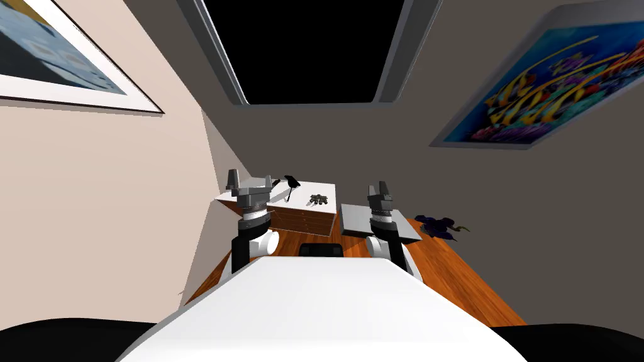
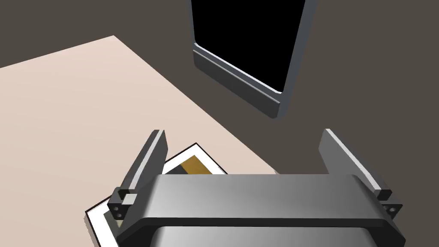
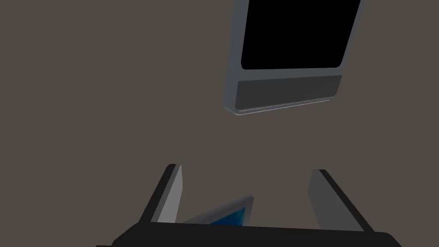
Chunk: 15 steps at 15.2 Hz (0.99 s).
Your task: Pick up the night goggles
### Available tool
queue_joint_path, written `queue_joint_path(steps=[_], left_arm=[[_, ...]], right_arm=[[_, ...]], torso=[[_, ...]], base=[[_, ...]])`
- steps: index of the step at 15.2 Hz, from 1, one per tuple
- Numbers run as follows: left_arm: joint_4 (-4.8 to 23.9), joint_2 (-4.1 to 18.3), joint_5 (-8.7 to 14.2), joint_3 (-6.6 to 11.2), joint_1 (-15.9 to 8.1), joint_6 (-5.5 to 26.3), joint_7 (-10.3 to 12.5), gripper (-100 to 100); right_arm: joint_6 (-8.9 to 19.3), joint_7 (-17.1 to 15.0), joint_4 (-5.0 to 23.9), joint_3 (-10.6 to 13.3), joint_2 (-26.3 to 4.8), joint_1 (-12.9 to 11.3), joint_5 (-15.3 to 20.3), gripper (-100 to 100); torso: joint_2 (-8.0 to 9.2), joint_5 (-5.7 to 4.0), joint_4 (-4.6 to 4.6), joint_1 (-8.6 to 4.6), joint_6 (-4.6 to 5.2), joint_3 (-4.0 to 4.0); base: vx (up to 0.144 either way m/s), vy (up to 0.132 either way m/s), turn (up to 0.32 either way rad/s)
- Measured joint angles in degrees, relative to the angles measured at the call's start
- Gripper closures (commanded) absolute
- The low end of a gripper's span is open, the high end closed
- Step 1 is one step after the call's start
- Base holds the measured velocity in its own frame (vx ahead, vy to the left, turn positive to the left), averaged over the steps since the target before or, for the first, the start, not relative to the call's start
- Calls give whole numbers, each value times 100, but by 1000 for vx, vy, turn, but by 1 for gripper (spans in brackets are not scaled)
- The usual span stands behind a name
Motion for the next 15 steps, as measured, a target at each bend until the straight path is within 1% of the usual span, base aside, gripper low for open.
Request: queue_joint_path(steps=[2,4,7,8,9,13,15], left_arm=[[0,0,0,0,0,0,0,0],[0,-1,0,-1,-1,0,0,0],[0,-1,0,-1,0,0,0,0],[0,-1,0,-1,0,0,0,0],[0,-1,0,-1,-1,0,0,0],[0,-1,0,-1,0,0,0,0],[0,-1,0,-1,0,0,0,0]], right_arm=[[-6,4,52,28,-168,-13,23,-100],[-32,27,185,111,-419,-37,85,-100],[-34,47,311,194,-738,-67,151,-100],[-36,50,379,221,-858,-94,175,-100],[-4,62,475,272,-993,-172,222,-100],[-23,130,755,485,-1450,-216,383,-100],[-102,152,955,569,-1688,-221,454,-100]], torso=[[-2,2,0,9,-2,-1],[-7,5,-2,28,-4,-4],[-10,7,-2,31,-2,-6],[-9,6,-2,28,-3,-5],[-11,7,-2,34,-6,-6],[-16,9,-4,42,-5,-9],[-18,9,-4,40,-4,-11]], base=[[10,47,125],[19,86,159],[21,71,108],[21,90,252],[22,87,181],[38,94,174],[45,91,181]])
